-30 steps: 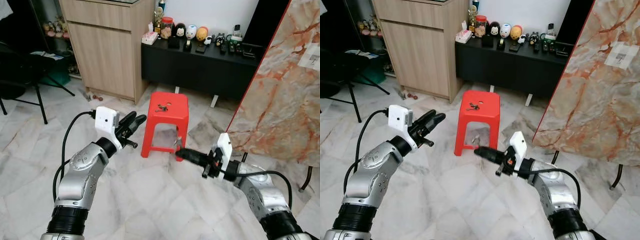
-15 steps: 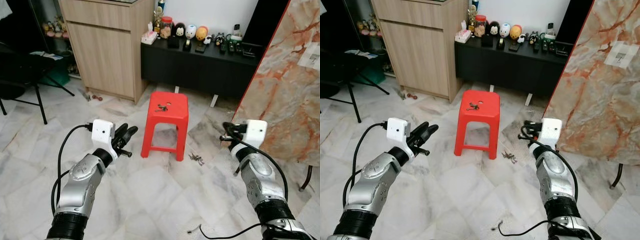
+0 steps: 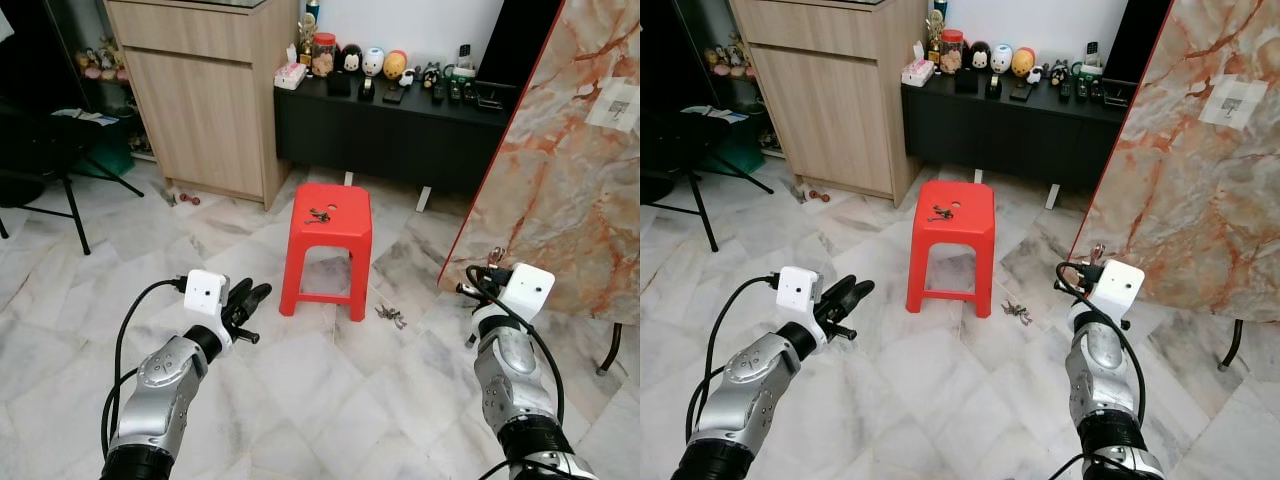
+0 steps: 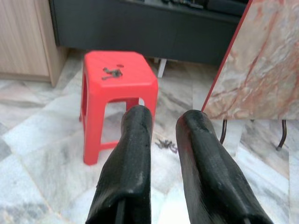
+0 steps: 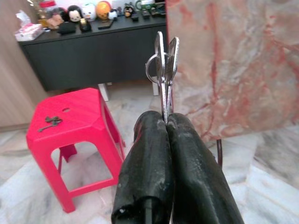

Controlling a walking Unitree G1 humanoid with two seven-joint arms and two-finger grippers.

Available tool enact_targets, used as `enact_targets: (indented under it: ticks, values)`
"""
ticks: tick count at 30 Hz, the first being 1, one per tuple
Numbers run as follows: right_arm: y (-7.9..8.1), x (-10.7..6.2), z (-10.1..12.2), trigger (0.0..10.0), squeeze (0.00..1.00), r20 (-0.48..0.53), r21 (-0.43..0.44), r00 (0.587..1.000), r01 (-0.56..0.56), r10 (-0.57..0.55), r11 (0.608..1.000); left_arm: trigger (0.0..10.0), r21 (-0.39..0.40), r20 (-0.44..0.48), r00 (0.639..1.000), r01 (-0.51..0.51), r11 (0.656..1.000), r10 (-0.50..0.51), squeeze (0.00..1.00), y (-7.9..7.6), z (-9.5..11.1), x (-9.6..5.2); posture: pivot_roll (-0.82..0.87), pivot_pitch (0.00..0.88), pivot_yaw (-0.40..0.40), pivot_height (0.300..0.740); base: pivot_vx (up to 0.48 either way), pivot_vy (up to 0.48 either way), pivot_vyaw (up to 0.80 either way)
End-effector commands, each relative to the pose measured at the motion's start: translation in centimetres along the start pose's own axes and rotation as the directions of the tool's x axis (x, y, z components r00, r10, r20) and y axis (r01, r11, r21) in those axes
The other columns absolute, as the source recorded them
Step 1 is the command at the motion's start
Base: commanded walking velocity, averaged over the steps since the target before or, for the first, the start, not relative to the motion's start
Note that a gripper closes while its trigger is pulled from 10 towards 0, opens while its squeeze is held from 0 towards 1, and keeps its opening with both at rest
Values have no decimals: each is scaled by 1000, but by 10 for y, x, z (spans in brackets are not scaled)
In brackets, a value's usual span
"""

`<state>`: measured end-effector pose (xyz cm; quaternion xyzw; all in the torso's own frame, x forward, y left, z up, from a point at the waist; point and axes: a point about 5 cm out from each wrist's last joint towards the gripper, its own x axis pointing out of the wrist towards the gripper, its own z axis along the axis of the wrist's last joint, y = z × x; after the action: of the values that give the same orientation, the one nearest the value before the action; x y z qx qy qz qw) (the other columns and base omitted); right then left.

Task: Hang keys on a hook

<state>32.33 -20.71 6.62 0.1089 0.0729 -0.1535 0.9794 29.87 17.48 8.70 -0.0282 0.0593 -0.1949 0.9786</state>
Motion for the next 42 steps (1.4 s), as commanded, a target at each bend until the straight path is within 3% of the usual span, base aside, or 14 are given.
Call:
enact_targets:
  ticks: [1, 3, 5, 6, 7, 11, 15, 17, 19, 25, 27, 30, 38, 42]
  values:
    - [-4, -1, 0, 0, 0, 10, 10, 999, 46, -46, 999, 10000, -3, -26, 1000, -2, 1000, 2, 0, -1, -10, -2, 18, 0, -43, 740, 0, 0, 0]
    - [-4, -1, -2, 0, 0, 1, 27, 997, 72, -72, 997, 10000, 6, -53, 999, -8, 1000, 9, 0, 1, -18, -4, 15, 0, -40, 740, 0, 0, 0]
    - [-5, -2, -5, 745, 0, -19, 55, 996, 93, -93, 994, 10000, 9, -84, 996, -22, 1000, 23, 0, 2, -27, -7, 11, 0, -38, 740, 0, 0, 0]
    - [-4, -3, -9, 6157, 0, -37, 53, 995, 99, -98, 994, 10000, -5, -105, 993, -47, 999, 47, 0, 5, -35, -9, 12, 0, -36, 740, 0, 0, 0]
    - [-4, -4, -11, 10000, 0, -42, 48, 995, 97, -95, 994, 10000, -10, -114, 992, -60, 998, 59, 0, 6, -37, -10, 12, 0, -36, 740, 0, 0, 0]
    - [-1, -6, -19, 10000, 0, -74, 58, 994, 84, -80, 995, 10000, 3, -182, 977, -112, 994, 110, 0, 12, -55, -17, 13, 0, -36, 740, 0, 0, 0]
    - [-2, -9, -37, 10000, 0, -189, 71, 980, 69, -55, 995, 10000, 3, -225, 963, -152, 988, 149, 0, 15, -67, -22, 7, 0, -35, 740, 0, 0, 0]
    - [-9, -16, -58, 10000, 0, -298, -25, 953, 38, -44, 999, 10000, 4, -247, 957, -158, 987, 154, 0, 15, -73, -26, 8, 0, -36, 740, 0, 0, 0]
    - [-12, -18, -64, 10000, 0, -328, -61, 943, 27, -46, 998, 10000, 2, -253, 955, -160, 987, 156, 0, 15, -75, -27, 9, 0, -38, 740, 0, 0, 0]
    - [-47, -48, -106, 10000, 0, -515, -169, 850, 29, -113, 985, 10000, 17, -300, 939, -170, 985, 167, 0, 16, -89, -33, 12, 0, -37, 740, 0, 0, 0]
    - [-49, -51, -110, 10000, 0, -533, -170, 838, 27, -115, 985, 10000, 19, -306, 937, -172, 985, 169, 0, 16, -91, -34, 12, 0, -37, 740, 0, 0, 0]
    - [-59, -68, -128, 10000, 0, -613, -231, 777, -2, -144, 973, 10000, 44, -352, 921, -159, 986, 164, 0, 14, -102, -39, 14, 0, -34, 740, 0, 0, 0]
    - [-67, -98, -154, 10000, 0, -710, -307, 687, -103, -156, 946, 10000, 47, -379, 906, -184, 982, 188, 0, 17, -110, -46, 28, 11, -31, 740, 0, 0, 0]
    - [-63, -97, -153, 10000, 0, -697, -312, 706, -142, -125, 939, 10000, 58, -365, 912, -178, 982, 187, 0, 18, -108, -46, 23, 18, -28, 740, 0, 0, 0]
